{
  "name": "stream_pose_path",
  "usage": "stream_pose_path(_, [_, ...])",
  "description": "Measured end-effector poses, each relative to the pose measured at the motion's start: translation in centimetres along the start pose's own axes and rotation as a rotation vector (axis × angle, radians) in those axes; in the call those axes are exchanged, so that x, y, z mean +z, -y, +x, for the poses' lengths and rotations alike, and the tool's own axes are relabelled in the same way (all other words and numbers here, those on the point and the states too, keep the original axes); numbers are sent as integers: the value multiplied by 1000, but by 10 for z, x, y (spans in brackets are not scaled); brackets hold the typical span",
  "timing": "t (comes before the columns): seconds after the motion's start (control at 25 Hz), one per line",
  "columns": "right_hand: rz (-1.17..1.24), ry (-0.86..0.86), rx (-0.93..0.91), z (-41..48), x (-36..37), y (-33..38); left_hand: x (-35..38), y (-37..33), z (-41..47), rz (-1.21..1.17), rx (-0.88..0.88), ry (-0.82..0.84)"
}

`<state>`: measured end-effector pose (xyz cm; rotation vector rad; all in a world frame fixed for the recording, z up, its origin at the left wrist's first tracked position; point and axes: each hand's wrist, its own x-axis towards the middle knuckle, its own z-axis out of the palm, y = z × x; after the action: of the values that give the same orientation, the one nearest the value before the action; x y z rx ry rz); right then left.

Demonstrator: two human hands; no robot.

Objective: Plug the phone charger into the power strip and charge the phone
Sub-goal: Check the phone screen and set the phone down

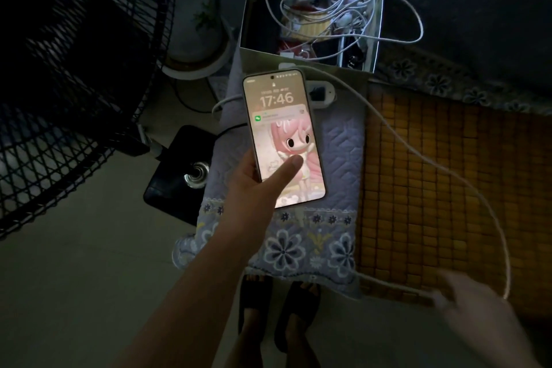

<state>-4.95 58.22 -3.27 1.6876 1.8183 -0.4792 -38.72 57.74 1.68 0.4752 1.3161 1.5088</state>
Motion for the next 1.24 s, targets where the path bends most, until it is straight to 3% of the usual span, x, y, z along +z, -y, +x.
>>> stream_pose_path(0.08, [169, -253, 78, 10, -36, 8, 0, 6, 0, 9, -42, -18])
stream_pose_path(0.2, [220, -196, -21, 31, -76, 36, 5, 18, 2, 41, -108, -59])
stream_pose_path(0.32, [650, -4, -257, 17, -96, 85, 11, 26, 3, 34, -144, -83])
stream_pose_path(0.4, [970, -34, -412, -14, -99, 124, 13, 30, 3, 27, -154, -82])
stream_pose_path(0.48, [1095, -141, -491, -40, -94, 153, 17, 30, 3, 37, -155, -87])
stream_pose_path(0.56, [1056, -259, -522, -49, -84, 173, 19, 31, 2, 63, -156, -94])
stream_pose_path(0.76, [900, -390, -358, -41, -74, 195, 26, 32, -1, 53, -203, -88])
stream_pose_path(0.88, [908, -450, -327, -36, -71, 194, 30, 30, 3, -109, -276, -71])
stream_pose_path(0.96, [943, -469, -315, -34, -69, 193, 31, 26, 5, -191, -342, -43])
stream_pose_path(1.08, [971, -455, -328, -29, -68, 185, 28, 25, 10, -117, -361, -50])
stream_pose_path(1.24, [928, -411, -413, -14, -70, 163, 8, 13, 29, -168, -255, -154])
